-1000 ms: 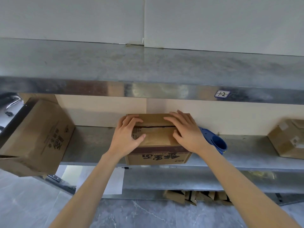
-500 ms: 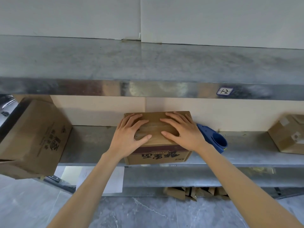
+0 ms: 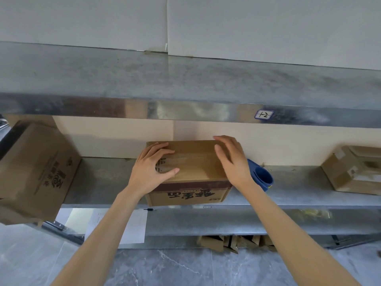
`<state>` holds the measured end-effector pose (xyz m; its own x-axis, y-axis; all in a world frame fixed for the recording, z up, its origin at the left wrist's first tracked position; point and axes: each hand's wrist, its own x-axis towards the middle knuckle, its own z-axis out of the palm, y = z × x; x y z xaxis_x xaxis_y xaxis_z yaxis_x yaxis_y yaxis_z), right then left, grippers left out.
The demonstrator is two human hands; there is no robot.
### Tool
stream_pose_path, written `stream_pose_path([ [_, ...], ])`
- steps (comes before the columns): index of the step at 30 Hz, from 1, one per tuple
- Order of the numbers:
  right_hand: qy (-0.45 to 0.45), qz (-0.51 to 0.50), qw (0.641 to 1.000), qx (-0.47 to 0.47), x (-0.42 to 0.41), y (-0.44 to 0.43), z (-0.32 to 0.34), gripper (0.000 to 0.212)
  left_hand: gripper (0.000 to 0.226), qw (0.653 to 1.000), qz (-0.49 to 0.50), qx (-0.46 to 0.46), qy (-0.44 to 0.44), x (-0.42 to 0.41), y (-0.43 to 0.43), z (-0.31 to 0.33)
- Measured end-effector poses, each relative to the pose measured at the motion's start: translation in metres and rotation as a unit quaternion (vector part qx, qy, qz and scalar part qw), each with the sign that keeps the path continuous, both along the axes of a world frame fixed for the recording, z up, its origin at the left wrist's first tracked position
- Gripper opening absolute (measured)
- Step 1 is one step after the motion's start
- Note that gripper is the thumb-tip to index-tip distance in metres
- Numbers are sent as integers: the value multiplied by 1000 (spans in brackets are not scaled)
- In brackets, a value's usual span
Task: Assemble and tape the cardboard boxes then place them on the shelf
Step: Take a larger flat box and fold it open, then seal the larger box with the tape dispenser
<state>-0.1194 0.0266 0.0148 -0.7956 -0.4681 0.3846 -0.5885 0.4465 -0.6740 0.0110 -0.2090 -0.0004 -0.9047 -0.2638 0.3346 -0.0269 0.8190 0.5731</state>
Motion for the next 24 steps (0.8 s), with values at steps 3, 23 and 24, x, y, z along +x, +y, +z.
stream_pose_path([
  [3,-25,-61,997,-47,-10,25,-12,39,48,1000,6,31,1,-1,2,0],
  [23,-182,-68,934,299,-63,115,-95,76,49,999,0,34,4,-10,23,4],
  [24,-188,-59,935,296,-66,117,-95,76,49,999,-3,36,1,-9,22,5],
])
